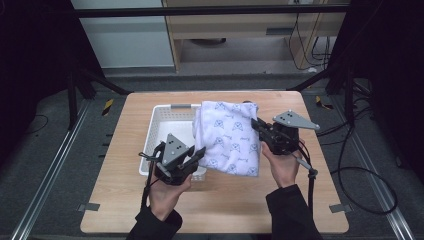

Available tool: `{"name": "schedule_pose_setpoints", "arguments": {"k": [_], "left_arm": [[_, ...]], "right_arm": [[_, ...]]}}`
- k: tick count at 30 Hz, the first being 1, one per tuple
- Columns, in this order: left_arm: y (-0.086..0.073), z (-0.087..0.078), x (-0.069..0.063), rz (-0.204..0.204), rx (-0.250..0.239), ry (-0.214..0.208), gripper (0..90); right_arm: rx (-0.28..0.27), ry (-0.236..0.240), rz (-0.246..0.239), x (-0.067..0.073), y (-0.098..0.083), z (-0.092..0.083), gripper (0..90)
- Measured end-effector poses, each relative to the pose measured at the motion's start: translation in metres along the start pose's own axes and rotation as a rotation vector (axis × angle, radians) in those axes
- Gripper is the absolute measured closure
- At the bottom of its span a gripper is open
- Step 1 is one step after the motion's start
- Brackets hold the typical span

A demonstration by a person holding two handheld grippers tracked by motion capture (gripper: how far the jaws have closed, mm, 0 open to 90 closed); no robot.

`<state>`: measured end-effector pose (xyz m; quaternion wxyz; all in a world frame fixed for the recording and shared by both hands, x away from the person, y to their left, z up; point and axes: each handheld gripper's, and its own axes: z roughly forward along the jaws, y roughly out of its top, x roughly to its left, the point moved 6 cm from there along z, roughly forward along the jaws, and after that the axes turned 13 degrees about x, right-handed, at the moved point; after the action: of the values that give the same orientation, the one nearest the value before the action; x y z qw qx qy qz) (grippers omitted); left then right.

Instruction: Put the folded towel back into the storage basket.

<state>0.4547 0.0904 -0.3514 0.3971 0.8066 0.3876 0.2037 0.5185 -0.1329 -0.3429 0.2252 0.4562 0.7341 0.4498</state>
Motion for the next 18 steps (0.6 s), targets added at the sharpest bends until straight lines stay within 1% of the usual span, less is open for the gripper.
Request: {"name": "schedule_pose_setpoints", "arguments": {"k": [5, 7, 12, 18], "left_arm": [[0.002, -0.008, 0.011, -0.004, -0.002, 0.01, 76.9], [0.002, -0.011, 0.016, -0.014, -0.009, 0.012, 76.9], [0.001, -0.017, 0.025, -0.024, -0.014, 0.024, 76.9], [-0.002, -0.025, 0.04, -0.033, -0.017, 0.051, 76.9]], "right_arm": [[-0.012, 0.006, -0.011, 0.01, 0.009, 0.005, 85.2], [-0.013, 0.008, -0.013, 0.014, 0.012, 0.008, 85.2], [-0.013, 0.011, -0.024, 0.023, 0.018, 0.014, 85.2], [-0.021, 0.019, -0.039, 0.036, 0.028, 0.023, 85.2]]}}
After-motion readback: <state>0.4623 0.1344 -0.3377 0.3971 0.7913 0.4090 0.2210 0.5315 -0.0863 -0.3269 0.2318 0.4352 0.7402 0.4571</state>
